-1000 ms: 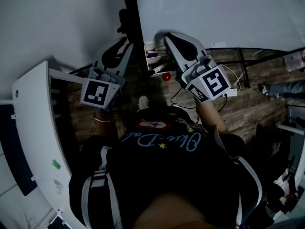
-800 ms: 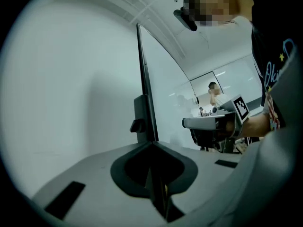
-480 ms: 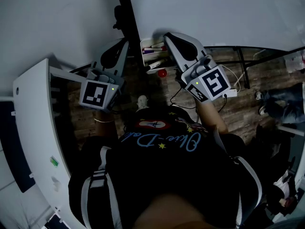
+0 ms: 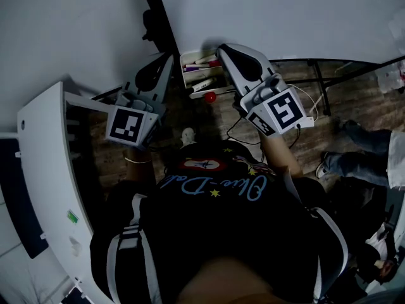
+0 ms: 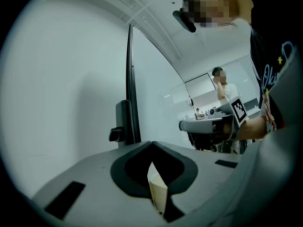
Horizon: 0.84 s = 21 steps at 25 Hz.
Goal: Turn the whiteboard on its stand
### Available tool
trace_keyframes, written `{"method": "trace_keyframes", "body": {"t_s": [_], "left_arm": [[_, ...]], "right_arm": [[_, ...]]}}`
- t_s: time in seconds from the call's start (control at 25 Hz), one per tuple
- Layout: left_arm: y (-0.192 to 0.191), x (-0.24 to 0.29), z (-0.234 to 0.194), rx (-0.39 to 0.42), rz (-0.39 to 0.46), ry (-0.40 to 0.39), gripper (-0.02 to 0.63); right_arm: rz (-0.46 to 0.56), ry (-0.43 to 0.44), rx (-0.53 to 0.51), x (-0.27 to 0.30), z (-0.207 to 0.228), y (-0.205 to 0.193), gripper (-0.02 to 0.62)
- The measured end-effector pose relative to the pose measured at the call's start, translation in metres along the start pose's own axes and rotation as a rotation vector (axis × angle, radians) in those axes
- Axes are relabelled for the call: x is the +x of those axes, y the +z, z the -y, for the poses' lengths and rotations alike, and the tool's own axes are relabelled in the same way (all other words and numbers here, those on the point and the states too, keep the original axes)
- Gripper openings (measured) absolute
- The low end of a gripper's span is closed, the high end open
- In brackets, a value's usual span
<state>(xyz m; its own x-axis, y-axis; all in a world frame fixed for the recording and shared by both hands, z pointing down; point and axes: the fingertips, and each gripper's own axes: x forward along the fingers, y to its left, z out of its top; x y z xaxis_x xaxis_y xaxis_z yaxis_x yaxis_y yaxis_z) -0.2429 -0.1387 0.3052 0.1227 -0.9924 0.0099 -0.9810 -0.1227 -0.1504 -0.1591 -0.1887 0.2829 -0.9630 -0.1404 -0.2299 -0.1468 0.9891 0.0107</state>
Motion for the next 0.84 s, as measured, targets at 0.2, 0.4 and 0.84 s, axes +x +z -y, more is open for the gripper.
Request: {"method": "trace_keyframes", "body": {"t_s": [0.2, 0.4, 0.84], "left_arm": [[0.001, 0.003, 0.002, 0.009, -0.005, -0.006, 0.02], [0.004, 0.009, 0.007, 0.021, 0.0, -0.019, 0.02], [0.013, 0.024, 0.026, 0.051, 0.007, -0.041, 0.02]], "right_arm": [[-0.004, -0.003, 0.006, -0.002, 0.002, -0.002, 0.034], [0.002, -0.014, 0.006, -0.007, 0.007, -0.001, 0.034], [0.027, -0.022, 0.003, -0.023, 0.02, 0.007, 0.034]]}}
